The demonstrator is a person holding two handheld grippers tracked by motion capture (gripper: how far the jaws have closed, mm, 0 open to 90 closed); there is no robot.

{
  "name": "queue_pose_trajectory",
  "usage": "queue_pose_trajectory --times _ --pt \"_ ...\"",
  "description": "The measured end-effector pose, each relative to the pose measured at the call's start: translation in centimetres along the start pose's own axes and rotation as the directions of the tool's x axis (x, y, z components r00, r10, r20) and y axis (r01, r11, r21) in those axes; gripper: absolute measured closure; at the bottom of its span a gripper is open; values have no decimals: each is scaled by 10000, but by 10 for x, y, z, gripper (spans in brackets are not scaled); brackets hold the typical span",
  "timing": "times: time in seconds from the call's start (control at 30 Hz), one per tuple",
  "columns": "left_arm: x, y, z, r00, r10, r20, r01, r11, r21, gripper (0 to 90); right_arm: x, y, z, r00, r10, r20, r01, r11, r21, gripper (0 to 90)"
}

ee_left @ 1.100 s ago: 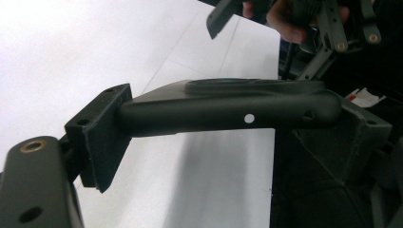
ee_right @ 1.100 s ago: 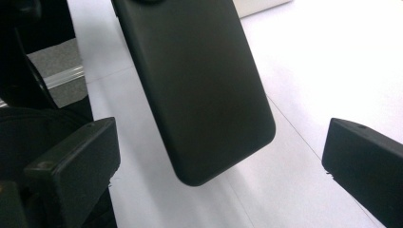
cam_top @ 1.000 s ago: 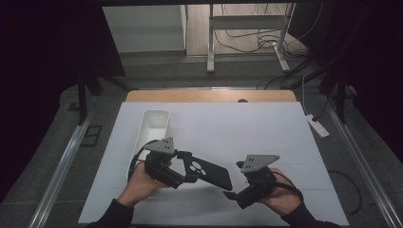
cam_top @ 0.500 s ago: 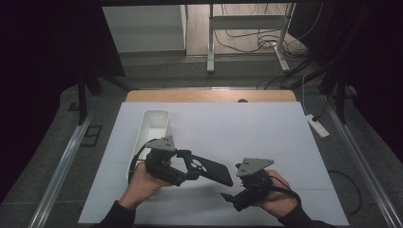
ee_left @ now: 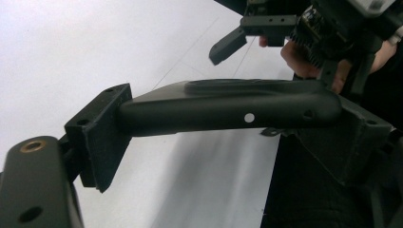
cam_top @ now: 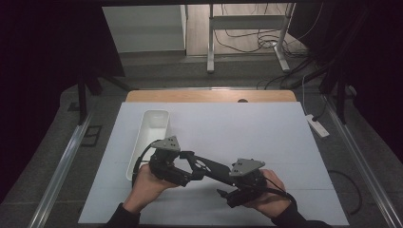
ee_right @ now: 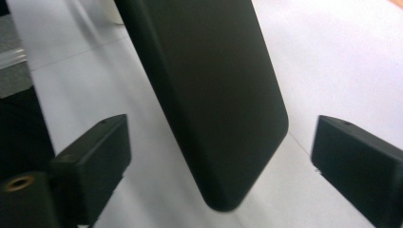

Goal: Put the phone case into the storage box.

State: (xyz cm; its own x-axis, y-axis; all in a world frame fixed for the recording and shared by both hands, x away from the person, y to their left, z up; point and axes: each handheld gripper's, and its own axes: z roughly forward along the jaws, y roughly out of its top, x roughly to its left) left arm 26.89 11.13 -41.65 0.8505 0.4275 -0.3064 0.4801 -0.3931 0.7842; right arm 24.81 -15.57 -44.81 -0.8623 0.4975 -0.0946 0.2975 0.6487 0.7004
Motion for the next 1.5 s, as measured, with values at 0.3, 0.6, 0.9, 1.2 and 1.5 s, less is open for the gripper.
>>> queue_pose_trajectory --times 0.3,0.6,0.9,1.2,1.5 --pt "-5 4 6 9999 -122 102 121 9999 92 155 3 2 4 9967 -504 643 506 9987 -15 297" --pt "-7 7 10 9996 -107 268 104 9999 106 153 8 2 7 9861 -1129 1222 1135 9935 17 447" --pt "-7 10 11 9994 -273 210 271 9996 102 147 14 1 7 9711 -1864 1490 1870 9823 98 598" --pt "-4 13 11 9977 -645 188 643 9979 95 131 18 1 4 9488 -2439 2008 2499 9683 -42 775" --pt "-3 14 15 9972 -736 127 732 9968 308 28 21 2 3 9382 -2597 2290 2672 9636 -18 871"
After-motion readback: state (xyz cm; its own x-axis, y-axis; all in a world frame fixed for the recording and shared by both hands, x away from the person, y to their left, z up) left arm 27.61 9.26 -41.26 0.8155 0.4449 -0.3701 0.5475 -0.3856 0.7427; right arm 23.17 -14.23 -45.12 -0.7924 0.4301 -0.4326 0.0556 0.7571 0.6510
